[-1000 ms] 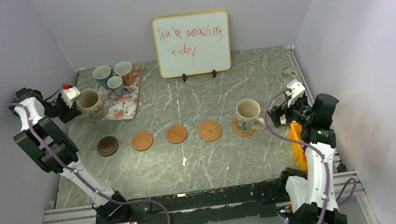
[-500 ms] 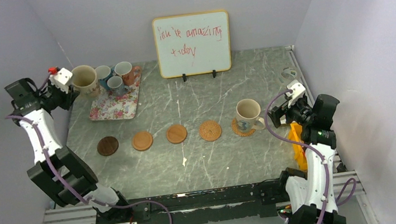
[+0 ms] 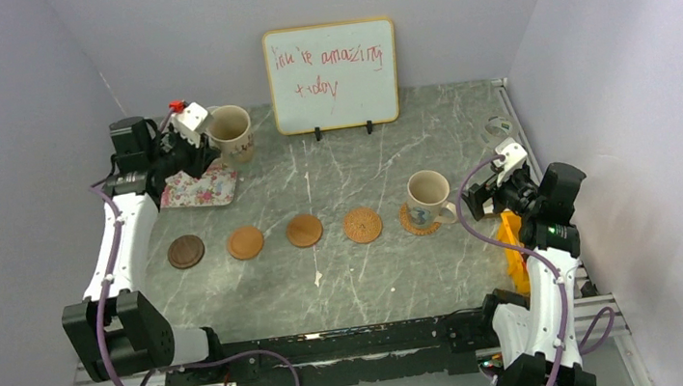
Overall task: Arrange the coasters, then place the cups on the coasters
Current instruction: Place the cup at the center of the board.
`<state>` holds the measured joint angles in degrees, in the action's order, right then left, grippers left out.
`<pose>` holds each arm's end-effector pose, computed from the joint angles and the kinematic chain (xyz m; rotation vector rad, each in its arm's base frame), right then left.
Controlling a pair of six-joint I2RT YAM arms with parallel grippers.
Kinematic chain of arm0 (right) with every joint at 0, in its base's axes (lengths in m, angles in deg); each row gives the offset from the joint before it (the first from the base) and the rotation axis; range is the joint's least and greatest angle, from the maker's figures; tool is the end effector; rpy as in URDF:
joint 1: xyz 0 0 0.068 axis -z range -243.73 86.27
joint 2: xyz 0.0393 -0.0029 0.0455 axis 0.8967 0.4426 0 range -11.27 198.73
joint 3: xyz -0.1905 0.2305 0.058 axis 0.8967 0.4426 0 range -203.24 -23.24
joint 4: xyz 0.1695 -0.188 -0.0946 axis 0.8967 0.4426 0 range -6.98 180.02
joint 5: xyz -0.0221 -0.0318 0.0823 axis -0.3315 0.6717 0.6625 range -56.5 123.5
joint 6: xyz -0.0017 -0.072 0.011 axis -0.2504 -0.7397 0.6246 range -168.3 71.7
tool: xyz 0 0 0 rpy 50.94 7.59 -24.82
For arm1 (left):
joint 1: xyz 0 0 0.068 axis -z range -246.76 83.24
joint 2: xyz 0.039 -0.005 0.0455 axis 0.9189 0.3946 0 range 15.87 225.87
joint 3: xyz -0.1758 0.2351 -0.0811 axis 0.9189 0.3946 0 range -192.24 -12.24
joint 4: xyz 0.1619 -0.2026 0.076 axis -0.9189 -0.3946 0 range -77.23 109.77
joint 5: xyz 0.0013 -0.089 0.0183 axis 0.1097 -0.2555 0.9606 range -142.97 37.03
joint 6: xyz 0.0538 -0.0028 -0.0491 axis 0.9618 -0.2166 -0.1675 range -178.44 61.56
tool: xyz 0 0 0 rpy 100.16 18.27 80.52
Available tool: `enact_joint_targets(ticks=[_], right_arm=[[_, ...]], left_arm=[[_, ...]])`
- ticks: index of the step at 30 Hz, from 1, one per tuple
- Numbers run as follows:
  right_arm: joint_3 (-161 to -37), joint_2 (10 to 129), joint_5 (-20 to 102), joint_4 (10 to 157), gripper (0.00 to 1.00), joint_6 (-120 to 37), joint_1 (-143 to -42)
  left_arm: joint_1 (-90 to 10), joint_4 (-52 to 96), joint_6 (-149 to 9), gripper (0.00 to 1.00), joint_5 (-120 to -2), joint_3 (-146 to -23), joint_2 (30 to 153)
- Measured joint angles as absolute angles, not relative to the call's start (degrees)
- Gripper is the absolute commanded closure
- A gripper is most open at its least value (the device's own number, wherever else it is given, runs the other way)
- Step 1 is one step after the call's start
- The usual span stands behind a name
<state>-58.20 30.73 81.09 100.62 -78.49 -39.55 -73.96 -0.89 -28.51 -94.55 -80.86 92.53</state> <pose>0.1676 -0.0262 0.2926 -0.5993 1.7604 0.1774 0.3189 -0.0003 0.3687 0.7956 1.7827 -0.3262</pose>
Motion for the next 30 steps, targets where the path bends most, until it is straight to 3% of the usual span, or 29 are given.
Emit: enact_joint_targets(ticks=[15,30], right_arm=[[-58.2,30.7,81.2,100.6,0.01,-78.5,-39.5],[-58.2,31.1,81.6,100.6,0.01,-78.8,-39.5]], left_arm=[[-57.0,9.7,-41.8,0.95,-79.3,-72.9,97.4],[-53.3,23.1,-48.9,0.95,-69.0,-63.3,101.2]])
